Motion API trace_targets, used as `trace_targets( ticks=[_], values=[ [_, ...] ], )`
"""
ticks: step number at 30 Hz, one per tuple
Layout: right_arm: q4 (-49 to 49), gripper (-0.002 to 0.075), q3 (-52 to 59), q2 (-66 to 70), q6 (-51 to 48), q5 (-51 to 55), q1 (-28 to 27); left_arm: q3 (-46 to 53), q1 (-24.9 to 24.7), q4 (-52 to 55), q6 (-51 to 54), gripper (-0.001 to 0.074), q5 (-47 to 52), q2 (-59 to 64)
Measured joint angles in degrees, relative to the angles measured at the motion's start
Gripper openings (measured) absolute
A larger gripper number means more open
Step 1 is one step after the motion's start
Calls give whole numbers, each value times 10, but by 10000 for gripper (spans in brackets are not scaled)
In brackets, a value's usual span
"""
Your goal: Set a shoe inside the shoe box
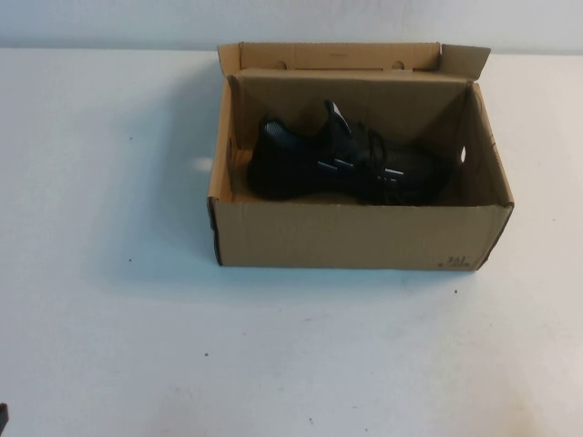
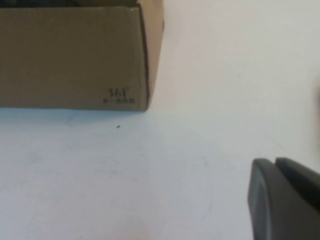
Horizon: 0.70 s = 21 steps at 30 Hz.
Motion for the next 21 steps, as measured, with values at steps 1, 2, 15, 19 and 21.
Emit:
trace_targets(
  ticks=[1, 2, 15, 19, 21],
  values=[
    [20, -16, 0, 0, -25, 2, 0, 0, 0, 0, 0, -1, 0, 0],
    [39, -16, 0, 0, -49, 4, 0, 0, 0, 0, 0, -1, 0, 0],
    [79, -16, 0, 0, -90, 29, 0, 0, 0, 0, 0, -1, 0, 0],
    [79, -16, 0, 0, -90, 30, 0, 0, 0, 0, 0, -1, 0, 0],
    [80, -16, 0, 0, -90, 30, 0, 0, 0, 0, 0, -1, 0, 0]
  ],
)
